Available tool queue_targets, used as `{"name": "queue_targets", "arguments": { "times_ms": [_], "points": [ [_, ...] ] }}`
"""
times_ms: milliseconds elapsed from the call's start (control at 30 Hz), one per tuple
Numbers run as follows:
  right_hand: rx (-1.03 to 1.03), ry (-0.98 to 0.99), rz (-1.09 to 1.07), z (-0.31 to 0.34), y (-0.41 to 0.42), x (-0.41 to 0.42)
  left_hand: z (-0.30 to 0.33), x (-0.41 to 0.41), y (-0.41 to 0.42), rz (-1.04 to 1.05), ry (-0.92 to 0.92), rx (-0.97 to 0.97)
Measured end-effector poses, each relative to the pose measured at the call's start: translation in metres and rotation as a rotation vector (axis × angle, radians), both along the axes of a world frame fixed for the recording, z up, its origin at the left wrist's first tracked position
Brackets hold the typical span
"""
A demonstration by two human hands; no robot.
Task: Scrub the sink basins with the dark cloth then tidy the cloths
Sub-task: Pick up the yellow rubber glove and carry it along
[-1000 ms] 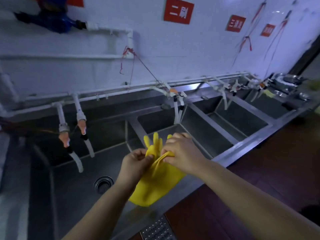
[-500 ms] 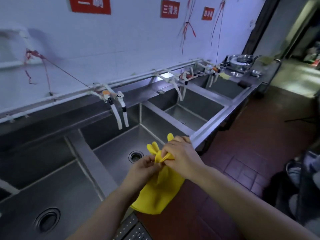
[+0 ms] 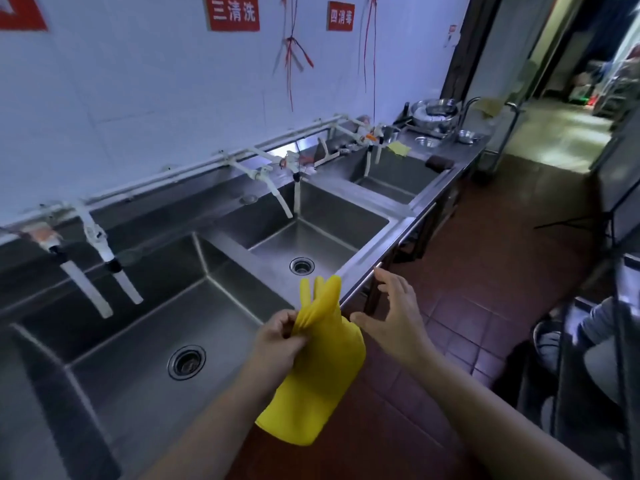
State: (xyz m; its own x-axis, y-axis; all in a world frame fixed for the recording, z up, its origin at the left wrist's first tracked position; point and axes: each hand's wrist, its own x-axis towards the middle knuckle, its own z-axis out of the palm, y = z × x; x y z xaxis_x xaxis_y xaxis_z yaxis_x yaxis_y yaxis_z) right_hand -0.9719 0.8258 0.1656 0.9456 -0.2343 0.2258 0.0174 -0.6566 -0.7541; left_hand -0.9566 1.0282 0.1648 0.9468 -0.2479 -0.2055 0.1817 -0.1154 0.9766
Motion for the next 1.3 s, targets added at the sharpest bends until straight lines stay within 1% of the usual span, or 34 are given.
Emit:
{"name": "queue_targets", "arguments": {
  "times_ms": [133, 300, 400, 467, 533, 600, 667, 733, 800, 900, 1000, 1200, 1300],
  "points": [
    [0.139, 0.102, -0.029, -0.022, -0.045, 0.029, -0.007, 0.045, -0.047, -0.039, 0.041, -0.036],
    [0.268, 0.148, -0.006, -0.028, -0.096, 0.089, -0.016, 0.117, -0.110, -0.140, 0.051, -0.091],
    [0.404, 0.209, -0.115, -0.023, -0.132, 0.134, -0.017, 0.169, -0.149, -0.236, 0.068, -0.172],
    [0.442, 0.260, -0.198, -0.016, -0.155, 0.165, -0.019, 0.204, -0.176, -0.265, 0.105, -0.211],
    [0.448, 0.276, -0.219, -0.010, -0.177, 0.196, -0.017, 0.235, -0.201, -0.293, 0.136, -0.247],
    [0.370, 0.251, -0.232, -0.006, -0.195, 0.221, -0.015, 0.266, -0.225, -0.307, 0.156, -0.265],
    [0.210, 0.206, -0.290, -0.008, -0.219, 0.240, -0.016, 0.295, -0.250, -0.292, 0.176, -0.257],
    [0.070, 0.238, -0.343, -0.011, -0.244, 0.250, -0.018, 0.317, -0.271, -0.279, 0.183, -0.242],
    [-0.016, 0.288, -0.357, -0.011, -0.267, 0.260, -0.019, 0.339, -0.293, -0.295, 0.152, -0.221],
    [-0.168, 0.315, -0.336, -0.015, -0.308, 0.277, -0.021, 0.367, -0.329, -0.324, 0.116, -0.179],
    [-0.353, 0.354, -0.294, -0.025, -0.355, 0.296, -0.029, 0.398, -0.373, -0.283, 0.109, -0.125],
    [-0.486, 0.397, -0.213, -0.046, -0.469, 0.351, -0.038, 0.461, -0.480, -0.225, 0.055, -0.033],
    [-0.446, 0.391, -0.204, -0.048, -0.533, 0.387, -0.034, 0.494, -0.540, -0.178, 0.042, -0.030]
  ]
}}
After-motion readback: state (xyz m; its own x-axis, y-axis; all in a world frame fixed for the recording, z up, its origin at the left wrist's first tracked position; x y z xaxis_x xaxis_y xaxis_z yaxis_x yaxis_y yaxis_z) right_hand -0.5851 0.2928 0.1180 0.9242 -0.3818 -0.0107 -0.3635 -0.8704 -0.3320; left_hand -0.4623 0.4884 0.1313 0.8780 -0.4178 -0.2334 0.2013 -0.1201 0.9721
